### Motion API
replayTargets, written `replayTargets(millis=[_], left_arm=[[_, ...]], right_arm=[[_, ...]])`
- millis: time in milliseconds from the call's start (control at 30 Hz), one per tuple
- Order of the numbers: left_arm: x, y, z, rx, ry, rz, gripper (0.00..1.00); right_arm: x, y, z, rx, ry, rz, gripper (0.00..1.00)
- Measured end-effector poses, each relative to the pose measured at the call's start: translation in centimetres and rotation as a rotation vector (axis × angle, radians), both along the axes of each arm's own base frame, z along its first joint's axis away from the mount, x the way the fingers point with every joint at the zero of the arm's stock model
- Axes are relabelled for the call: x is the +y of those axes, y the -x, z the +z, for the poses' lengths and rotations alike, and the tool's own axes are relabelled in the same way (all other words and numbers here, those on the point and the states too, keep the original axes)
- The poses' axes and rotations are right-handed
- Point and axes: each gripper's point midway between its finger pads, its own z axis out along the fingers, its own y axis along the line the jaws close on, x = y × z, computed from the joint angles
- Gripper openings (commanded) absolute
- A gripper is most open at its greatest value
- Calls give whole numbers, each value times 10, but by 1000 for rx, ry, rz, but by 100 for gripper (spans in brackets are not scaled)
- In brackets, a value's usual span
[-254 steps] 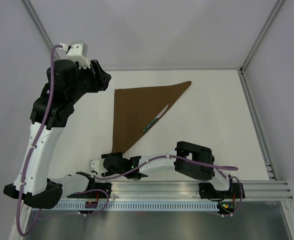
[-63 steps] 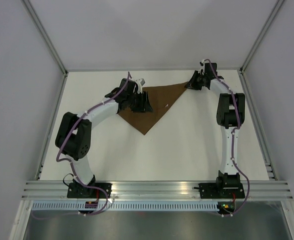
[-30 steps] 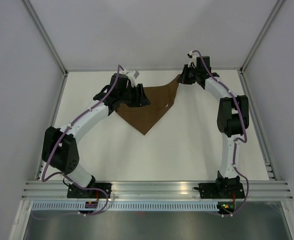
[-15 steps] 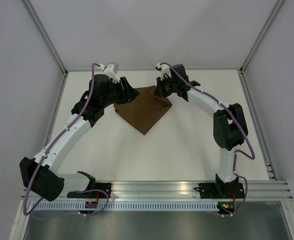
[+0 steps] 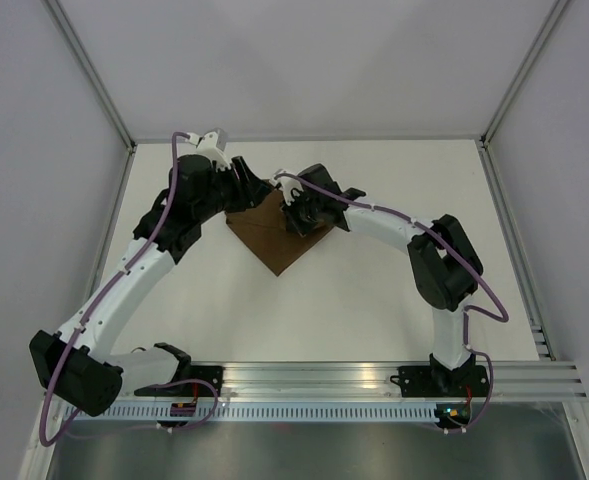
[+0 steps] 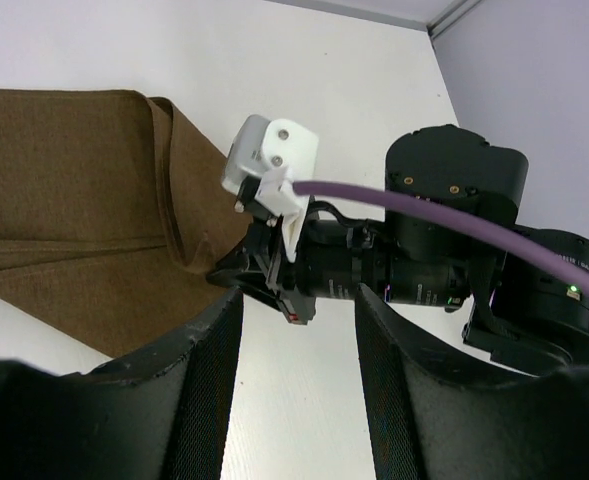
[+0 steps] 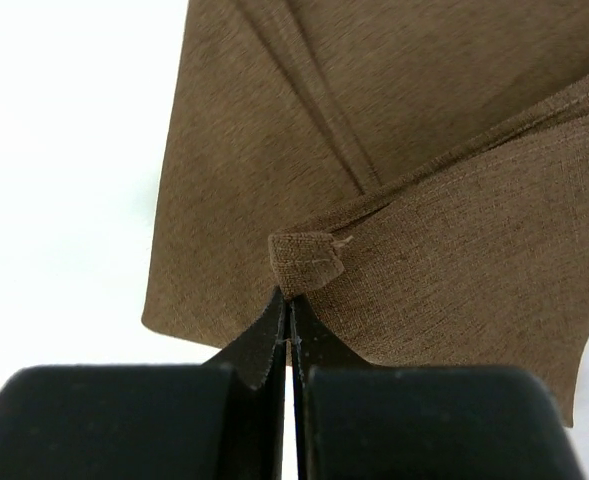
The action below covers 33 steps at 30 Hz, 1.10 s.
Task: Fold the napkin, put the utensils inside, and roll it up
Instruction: Fold the napkin at the center of the board.
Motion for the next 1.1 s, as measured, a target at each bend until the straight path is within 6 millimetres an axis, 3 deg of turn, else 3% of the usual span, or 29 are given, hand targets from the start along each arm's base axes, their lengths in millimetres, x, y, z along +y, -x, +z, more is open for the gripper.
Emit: replayTargets(millis=[533,733,1100], left_arm=[[11,1,-17,38,-10,42,56],[18,-2,-14,34,-1,68,58],[18,-2,-13,33,0,67,62]], right_arm=[[7,53,-42,18,119,145,1],[15,58,-42,7,115,167,2],[23,64,-39,2,109,186,13]])
